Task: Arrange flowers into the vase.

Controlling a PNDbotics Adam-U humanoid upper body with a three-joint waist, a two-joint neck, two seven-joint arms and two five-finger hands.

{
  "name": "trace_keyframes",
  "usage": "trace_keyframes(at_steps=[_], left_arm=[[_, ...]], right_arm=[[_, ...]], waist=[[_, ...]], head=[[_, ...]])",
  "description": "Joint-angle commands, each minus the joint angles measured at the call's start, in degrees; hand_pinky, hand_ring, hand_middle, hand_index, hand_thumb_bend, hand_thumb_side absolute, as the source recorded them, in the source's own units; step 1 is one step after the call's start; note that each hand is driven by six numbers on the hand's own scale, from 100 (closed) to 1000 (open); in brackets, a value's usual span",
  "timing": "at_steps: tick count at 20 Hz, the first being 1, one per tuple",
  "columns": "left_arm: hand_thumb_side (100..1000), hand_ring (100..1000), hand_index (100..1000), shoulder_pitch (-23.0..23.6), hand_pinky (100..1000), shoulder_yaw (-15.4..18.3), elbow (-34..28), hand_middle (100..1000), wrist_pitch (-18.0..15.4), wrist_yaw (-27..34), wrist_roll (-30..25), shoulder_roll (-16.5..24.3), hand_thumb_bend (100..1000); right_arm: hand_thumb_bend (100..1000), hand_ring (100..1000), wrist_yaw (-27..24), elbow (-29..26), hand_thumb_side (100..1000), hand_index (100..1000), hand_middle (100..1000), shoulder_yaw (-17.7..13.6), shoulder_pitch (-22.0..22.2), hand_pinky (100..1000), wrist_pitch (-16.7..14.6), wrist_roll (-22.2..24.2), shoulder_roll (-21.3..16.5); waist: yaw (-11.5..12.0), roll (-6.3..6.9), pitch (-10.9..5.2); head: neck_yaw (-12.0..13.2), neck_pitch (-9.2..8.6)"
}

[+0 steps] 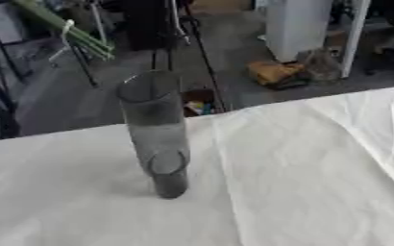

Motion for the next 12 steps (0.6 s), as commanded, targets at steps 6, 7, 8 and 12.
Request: trace_keyframes(at_steps=[6, 7, 8, 12], left_arm=[[670, 100, 118, -0.5, 100, -0.2, -6.2, 100, -0.6, -5.6, 2.1, 0.6, 100], [669, 100, 118, -0.4, 100, -0.2, -6.3, 100, -0.6, -6.0, 1.9, 0.6, 100], [667, 100, 118, -0.4, 100, -0.3, -6.3, 100, -0.7, -6.4, 1.8, 0.7, 100], [604, 100, 118, -0.1, 100, -0.7, -6.3, 100, -1.8, -9.7, 1.1, 0.9, 103]], right_arm=[[100, 730, 1.3, -0.9, 814, 749, 501, 0.3, -0.7, 583, 0.1, 0.9, 0.4], [100, 730, 1.4, -0.9, 806, 749, 501, 0.4, -0.7, 583, 0.1, 0.9, 0.5], [100, 731, 1.5, -0.9, 813, 750, 501, 0.4, -0.7, 583, 0.2, 0.9, 0.5], [100, 731, 1.8, -0.9, 813, 750, 500, 0.4, -0.9, 584, 0.5, 1.1, 0.6]], waist=[[-0.4, -0.12, -0.23], [-0.5, -0.11, -0.15], [-0.5, -0.09, -0.07], [-0.6, 0.04, 0.18]], head=[[0.4, -1.07], [0.4, -1.03], [0.4, -0.92], [0.5, -0.84]])
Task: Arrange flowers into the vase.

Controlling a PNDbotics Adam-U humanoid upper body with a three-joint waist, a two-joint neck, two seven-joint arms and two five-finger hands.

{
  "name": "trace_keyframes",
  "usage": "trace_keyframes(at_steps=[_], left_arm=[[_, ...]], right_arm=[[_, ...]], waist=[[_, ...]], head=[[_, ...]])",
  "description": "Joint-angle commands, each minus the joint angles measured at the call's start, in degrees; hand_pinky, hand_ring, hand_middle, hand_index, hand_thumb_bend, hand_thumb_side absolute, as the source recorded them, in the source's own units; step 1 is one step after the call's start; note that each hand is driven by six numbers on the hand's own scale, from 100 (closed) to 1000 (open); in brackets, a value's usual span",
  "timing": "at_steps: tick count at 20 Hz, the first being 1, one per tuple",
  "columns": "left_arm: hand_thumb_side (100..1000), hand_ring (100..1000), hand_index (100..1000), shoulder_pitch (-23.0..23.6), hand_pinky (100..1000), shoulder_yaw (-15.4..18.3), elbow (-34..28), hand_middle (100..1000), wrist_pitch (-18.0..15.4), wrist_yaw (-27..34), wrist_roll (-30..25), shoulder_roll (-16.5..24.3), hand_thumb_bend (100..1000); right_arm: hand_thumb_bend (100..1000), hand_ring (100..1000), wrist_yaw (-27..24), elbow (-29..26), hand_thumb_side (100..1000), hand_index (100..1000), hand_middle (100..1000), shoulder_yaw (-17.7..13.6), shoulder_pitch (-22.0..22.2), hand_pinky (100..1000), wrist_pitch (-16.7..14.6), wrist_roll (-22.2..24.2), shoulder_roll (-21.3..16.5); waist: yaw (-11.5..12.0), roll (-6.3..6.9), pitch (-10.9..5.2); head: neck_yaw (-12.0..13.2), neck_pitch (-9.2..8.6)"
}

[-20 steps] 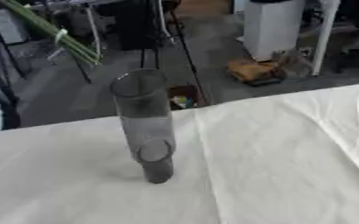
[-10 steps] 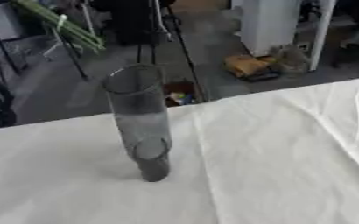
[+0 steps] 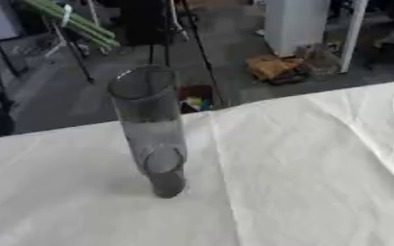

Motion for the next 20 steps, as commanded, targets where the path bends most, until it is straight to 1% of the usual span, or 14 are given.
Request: trace_keyframes(at_steps=[1, 2, 3, 4, 5, 10, 15, 20], left_arm=[[556, 100, 118, -0.4, 100, -0.1, -0.7, 100, -1.1, -3.1, -0.6, 1.5, 134], [508, 100, 119, -0.4, 100, -0.3, -0.7, 100, -1.6, -4.3, -0.9, 1.5, 166], [491, 100, 119, -0.3, 100, -0.4, -0.7, 100, -2.0, -5.5, -1.1, 1.5, 192], [491, 100, 119, -0.2, 100, -0.5, -0.7, 100, -2.4, -6.5, -1.2, 1.5, 243], [496, 100, 119, -0.1, 100, -0.7, -0.7, 100, -2.8, -7.3, -1.3, 1.5, 265], [503, 100, 118, 0.4, 100, -1.6, -0.7, 100, -3.4, -9.2, -1.2, 1.3, 255], [526, 100, 118, 1.0, 100, -2.0, -0.7, 100, -1.8, -8.5, -1.1, 0.7, 235], [545, 100, 118, 0.2, 100, -1.5, 0.2, 100, 0.2, -8.1, 0.2, 0.0, 220]], right_arm=[[100, 731, 0.6, -0.9, 813, 750, 500, 0.1, -0.4, 584, 0.1, 0.3, -0.2], [100, 731, 0.6, -0.9, 814, 750, 500, 0.1, -0.4, 585, 0.2, 0.3, -0.1], [100, 732, 0.5, -0.9, 814, 750, 500, 0.1, -0.4, 585, 0.2, 0.3, -0.1], [100, 732, 0.5, -0.9, 814, 750, 500, 0.1, -0.5, 585, 0.2, 0.3, -0.1], [100, 732, 0.6, -0.9, 814, 751, 500, 0.1, -0.5, 586, 0.3, 0.3, -0.1], [100, 733, 0.6, -0.9, 815, 751, 500, 0.1, -0.6, 587, 0.6, 0.4, -0.1], [100, 734, 0.8, -0.9, 814, 751, 498, 0.2, -0.7, 588, 0.8, 0.7, 0.0], [100, 735, 1.1, -0.9, 814, 752, 497, 0.5, -0.8, 591, 1.0, 1.3, 0.0]], waist=[[-0.1, -0.28, -0.98], [-0.1, -0.27, -0.95], [-0.2, -0.26, -0.92], [-0.2, -0.23, -0.90], [-0.2, -0.20, -0.89], [-0.3, -0.10, -0.80], [-0.5, -0.01, -0.51], [-0.8, 0.27, -0.18]], head=[[0.2, -0.41], [0.2, -0.44], [0.3, -0.47], [0.2, -0.52], [0.2, -0.56], [0.2, -0.63], [0.3, -0.77], [0.5, -0.99]])
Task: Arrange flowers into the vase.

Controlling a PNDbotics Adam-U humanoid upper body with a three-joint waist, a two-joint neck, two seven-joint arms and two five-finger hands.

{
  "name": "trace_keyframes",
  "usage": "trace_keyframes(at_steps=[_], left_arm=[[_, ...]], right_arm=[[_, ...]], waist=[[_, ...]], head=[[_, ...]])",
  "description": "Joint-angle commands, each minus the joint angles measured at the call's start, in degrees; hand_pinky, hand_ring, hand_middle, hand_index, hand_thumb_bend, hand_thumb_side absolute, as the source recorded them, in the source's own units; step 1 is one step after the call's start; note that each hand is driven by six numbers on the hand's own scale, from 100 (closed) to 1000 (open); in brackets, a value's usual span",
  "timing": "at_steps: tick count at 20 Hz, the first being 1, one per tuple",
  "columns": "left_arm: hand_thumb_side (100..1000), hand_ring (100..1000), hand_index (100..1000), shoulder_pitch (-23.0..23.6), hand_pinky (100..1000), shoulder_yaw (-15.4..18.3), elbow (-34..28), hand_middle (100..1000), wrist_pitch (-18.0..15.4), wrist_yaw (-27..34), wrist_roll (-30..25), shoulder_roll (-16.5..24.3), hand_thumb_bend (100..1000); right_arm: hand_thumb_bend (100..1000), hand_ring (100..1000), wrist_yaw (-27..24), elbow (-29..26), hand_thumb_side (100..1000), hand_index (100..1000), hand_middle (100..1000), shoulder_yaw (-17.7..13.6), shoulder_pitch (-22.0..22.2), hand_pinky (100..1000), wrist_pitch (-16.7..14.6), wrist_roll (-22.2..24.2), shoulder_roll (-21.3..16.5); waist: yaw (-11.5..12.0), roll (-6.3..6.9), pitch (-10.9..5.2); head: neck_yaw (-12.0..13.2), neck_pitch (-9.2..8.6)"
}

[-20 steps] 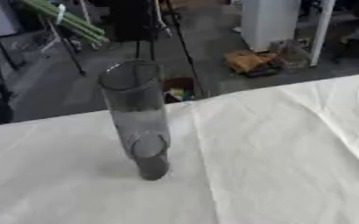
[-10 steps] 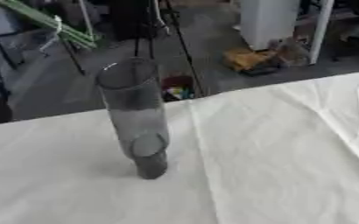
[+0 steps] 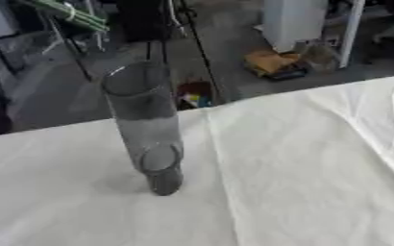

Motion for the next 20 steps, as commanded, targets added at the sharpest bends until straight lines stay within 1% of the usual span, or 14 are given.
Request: trace_keyframes(at_steps=[1, 6, 10, 20], left_arm=[[546, 100, 117, -1.3, 100, 0.8, 0.7, 100, 1.3, 0.1, 0.4, 0.6, 217], [567, 100, 116, -1.5, 100, -0.1, 3.4, 100, 2.3, 0.1, -0.7, 0.4, 190], [568, 100, 116, -1.4, 100, -0.3, 4.3, 100, 2.1, -1.2, -1.0, 0.2, 187], [585, 100, 115, -1.1, 100, -2.1, 6.9, 100, 3.0, -2.6, -2.8, -0.3, 155]], right_arm=[[100, 735, 0.7, -0.9, 814, 752, 497, 0.3, -0.6, 591, 0.2, 0.5, -0.2], [100, 737, 1.0, -0.9, 815, 753, 496, 0.3, -0.8, 593, 0.4, 0.8, 0.0], [100, 738, 1.2, -0.9, 815, 754, 496, 0.4, -0.9, 594, 0.6, 1.0, 0.1], [100, 741, 1.6, -0.9, 816, 756, 495, 0.5, -1.2, 597, 1.0, 1.4, 0.4]], waist=[[-0.2, -0.15, -1.01], [-0.4, -0.02, -0.57], [-0.6, 0.10, -0.25], [-1.2, 0.38, 0.34]], head=[[0.3, -1.04], [0.4, -0.99], [0.4, -1.13], [0.7, -1.35]])
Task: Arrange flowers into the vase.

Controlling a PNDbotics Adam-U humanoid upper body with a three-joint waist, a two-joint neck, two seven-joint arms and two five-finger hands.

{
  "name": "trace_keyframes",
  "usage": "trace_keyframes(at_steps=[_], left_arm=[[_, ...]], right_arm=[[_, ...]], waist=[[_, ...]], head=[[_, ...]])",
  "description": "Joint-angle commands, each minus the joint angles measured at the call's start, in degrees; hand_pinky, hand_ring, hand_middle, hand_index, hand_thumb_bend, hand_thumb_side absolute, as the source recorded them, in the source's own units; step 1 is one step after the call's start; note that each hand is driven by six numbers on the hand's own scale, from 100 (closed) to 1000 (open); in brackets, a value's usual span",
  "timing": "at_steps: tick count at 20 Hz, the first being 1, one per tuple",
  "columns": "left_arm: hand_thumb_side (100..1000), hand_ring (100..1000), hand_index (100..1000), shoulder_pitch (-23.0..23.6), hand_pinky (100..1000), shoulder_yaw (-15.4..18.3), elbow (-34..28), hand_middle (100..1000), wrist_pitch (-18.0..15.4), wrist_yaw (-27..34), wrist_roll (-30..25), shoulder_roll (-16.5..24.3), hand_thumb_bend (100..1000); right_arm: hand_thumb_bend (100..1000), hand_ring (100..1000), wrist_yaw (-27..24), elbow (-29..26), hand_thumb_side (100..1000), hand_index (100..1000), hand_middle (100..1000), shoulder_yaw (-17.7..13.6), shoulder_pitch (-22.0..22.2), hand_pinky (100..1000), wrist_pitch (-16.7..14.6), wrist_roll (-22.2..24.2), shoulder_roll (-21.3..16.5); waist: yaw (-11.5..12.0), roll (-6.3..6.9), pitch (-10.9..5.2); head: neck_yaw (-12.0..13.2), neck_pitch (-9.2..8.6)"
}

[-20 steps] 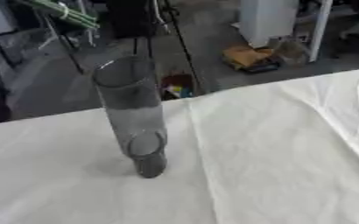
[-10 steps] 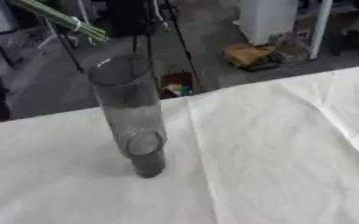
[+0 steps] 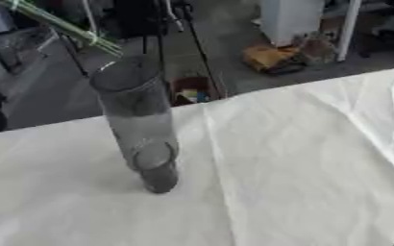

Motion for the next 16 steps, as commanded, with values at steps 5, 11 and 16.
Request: trace_keyframes(at_steps=[5, 11, 16], left_arm=[[597, 100, 114, -0.6, 100, -0.3, 1.8, 100, 0.6, -1.1, -0.9, 0.3, 137], [604, 100, 114, -0.5, 100, -0.8, 3.3, 100, 0.9, -1.9, -1.6, 0.1, 124], [606, 100, 114, -0.5, 100, -1.1, 4.3, 100, 1.1, -2.3, -2.0, 0.1, 114]], right_arm=[[100, 742, 0.7, -0.9, 817, 757, 494, 0.1, -0.5, 599, 0.3, 0.5, -0.2], [100, 744, 1.0, -0.9, 818, 758, 493, 0.2, -0.6, 601, 0.6, 0.7, 0.0], [100, 745, 1.4, -0.9, 818, 759, 493, 0.1, -0.7, 603, 0.8, 0.8, 0.1]], waist=[[-0.4, -0.10, -0.91], [-0.5, 0.04, -0.60], [-0.7, 0.21, -0.39]], head=[[0.4, -1.05], [0.5, -0.94], [0.6, -1.02]])
